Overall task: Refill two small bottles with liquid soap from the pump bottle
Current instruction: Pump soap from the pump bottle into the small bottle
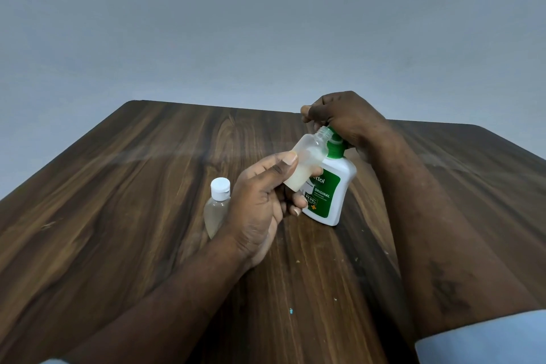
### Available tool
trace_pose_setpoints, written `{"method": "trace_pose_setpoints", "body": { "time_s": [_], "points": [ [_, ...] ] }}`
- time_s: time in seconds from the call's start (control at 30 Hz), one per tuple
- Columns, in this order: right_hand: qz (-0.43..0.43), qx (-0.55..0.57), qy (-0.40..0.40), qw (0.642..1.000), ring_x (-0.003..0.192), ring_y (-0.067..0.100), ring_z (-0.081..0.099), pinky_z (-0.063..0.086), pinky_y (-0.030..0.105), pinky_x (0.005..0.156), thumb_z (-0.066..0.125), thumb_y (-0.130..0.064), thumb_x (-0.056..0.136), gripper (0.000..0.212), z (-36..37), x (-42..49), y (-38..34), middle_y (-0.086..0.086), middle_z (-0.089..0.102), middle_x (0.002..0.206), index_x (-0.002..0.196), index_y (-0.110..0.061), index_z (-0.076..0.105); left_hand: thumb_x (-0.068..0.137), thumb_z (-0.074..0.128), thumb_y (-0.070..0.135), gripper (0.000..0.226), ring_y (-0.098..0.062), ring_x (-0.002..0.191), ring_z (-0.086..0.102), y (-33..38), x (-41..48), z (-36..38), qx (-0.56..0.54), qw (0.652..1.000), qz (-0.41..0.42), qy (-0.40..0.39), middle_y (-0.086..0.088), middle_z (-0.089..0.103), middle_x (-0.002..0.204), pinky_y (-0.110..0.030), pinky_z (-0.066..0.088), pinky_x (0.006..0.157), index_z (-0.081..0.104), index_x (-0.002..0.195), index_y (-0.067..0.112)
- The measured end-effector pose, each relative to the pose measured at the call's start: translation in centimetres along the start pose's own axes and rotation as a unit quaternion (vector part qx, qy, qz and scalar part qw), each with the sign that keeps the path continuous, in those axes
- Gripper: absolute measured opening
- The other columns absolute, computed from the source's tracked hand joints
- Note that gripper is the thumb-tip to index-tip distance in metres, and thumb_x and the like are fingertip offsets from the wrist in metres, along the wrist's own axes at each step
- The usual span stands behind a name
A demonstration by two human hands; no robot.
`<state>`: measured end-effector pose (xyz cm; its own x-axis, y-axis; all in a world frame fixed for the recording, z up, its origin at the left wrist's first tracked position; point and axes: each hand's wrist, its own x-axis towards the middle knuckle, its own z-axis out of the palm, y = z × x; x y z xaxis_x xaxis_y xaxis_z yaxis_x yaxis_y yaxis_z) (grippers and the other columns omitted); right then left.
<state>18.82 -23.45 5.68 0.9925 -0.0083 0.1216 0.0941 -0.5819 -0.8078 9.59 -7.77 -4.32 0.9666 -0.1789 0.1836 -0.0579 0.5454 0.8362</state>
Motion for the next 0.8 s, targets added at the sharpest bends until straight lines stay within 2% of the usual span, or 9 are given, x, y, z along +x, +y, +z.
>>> {"method": "trace_pose_setpoints", "body": {
  "time_s": [0.07, 0.17, 0.23, 0.33, 0.47, 0.6, 0.8],
  "points": [
    [0.000, 0.012, 0.008, 1.000, 0.063, 0.013, 0.052, 0.043, 0.026, 0.058, 0.072, -0.021, 0.095, 0.012, -0.16, -0.12, -0.14, -0.010, 0.065, 0.066, 0.087, -0.013, 0.076, 0.088, 0.063, 0.038, 0.043, -0.016, 0.059, 0.056, 0.09, -0.04, 0.02, -0.006, 1.000, -0.001, 0.000, -0.042, 0.064, 0.113, -0.025, 0.045, 0.053, 0.073, 0.116, 0.007],
    [-0.001, 0.016, 0.016, 1.000, 0.060, 0.009, 0.050, 0.040, 0.024, 0.055, 0.072, -0.021, 0.096, 0.013, -0.31, -0.21, -0.21, -0.021, 0.060, 0.050, 0.095, -0.009, 0.076, 0.090, 0.063, 0.038, 0.043, -0.016, 0.060, 0.057, 0.10, 0.01, -0.01, -0.006, 1.000, 0.001, -0.003, -0.044, 0.061, 0.116, -0.025, 0.046, 0.053, 0.073, 0.118, 0.007],
    [0.002, 0.018, 0.010, 1.000, 0.061, 0.011, 0.050, 0.041, 0.024, 0.055, 0.071, -0.020, 0.096, 0.012, -0.19, -0.35, -0.34, -0.016, 0.062, 0.057, 0.094, -0.009, 0.076, 0.090, 0.063, 0.038, 0.044, -0.016, 0.060, 0.057, 0.08, 0.02, -0.03, -0.007, 1.000, -0.001, -0.003, -0.041, 0.064, 0.116, -0.025, 0.046, 0.053, 0.072, 0.120, 0.006],
    [-0.001, 0.002, 0.000, 1.000, 0.065, 0.015, 0.052, 0.044, 0.027, 0.059, 0.069, -0.020, 0.096, 0.016, 0.03, -0.35, -0.31, -0.004, 0.063, 0.072, 0.083, -0.014, 0.077, 0.088, 0.063, 0.038, 0.047, -0.016, 0.059, 0.056, 0.00, -0.02, -0.09, -0.004, 1.000, -0.003, 0.001, -0.036, 0.068, 0.115, -0.024, 0.045, 0.052, 0.071, 0.121, 0.005],
    [-0.004, 0.003, -0.004, 1.000, 0.068, 0.016, 0.055, 0.045, 0.030, 0.065, 0.069, -0.022, 0.097, 0.020, 0.12, -0.29, -0.07, -0.005, 0.066, 0.073, 0.079, -0.017, 0.077, 0.089, 0.063, 0.038, 0.046, -0.015, 0.059, 0.057, -0.06, 0.02, -0.16, 0.000, 1.000, -0.002, 0.005, -0.041, 0.064, 0.117, -0.025, 0.046, 0.052, 0.071, 0.121, 0.006],
    [-0.010, -0.009, -0.004, 1.000, 0.068, 0.015, 0.055, 0.045, 0.030, 0.066, 0.069, -0.020, 0.096, 0.019, 0.05, -0.19, -0.04, -0.005, 0.066, 0.074, 0.079, -0.017, 0.077, 0.091, 0.063, 0.039, 0.046, -0.015, 0.060, 0.057, -0.21, 0.10, -0.28, 0.007, 1.000, -0.003, 0.005, -0.037, 0.066, 0.117, -0.025, 0.046, 0.053, 0.071, 0.123, 0.007],
    [-0.009, 0.009, -0.005, 1.000, 0.064, 0.013, 0.053, 0.044, 0.027, 0.059, 0.070, -0.025, 0.098, 0.019, -0.21, -0.55, -0.41, -0.004, 0.063, 0.072, 0.082, -0.016, 0.076, 0.091, 0.062, 0.037, 0.046, -0.015, 0.060, 0.056, 0.05, 0.08, -0.09, 0.002, 1.000, 0.002, 0.003, -0.039, 0.065, 0.117, -0.025, 0.046, 0.053, 0.070, 0.122, 0.003]
  ]
}}
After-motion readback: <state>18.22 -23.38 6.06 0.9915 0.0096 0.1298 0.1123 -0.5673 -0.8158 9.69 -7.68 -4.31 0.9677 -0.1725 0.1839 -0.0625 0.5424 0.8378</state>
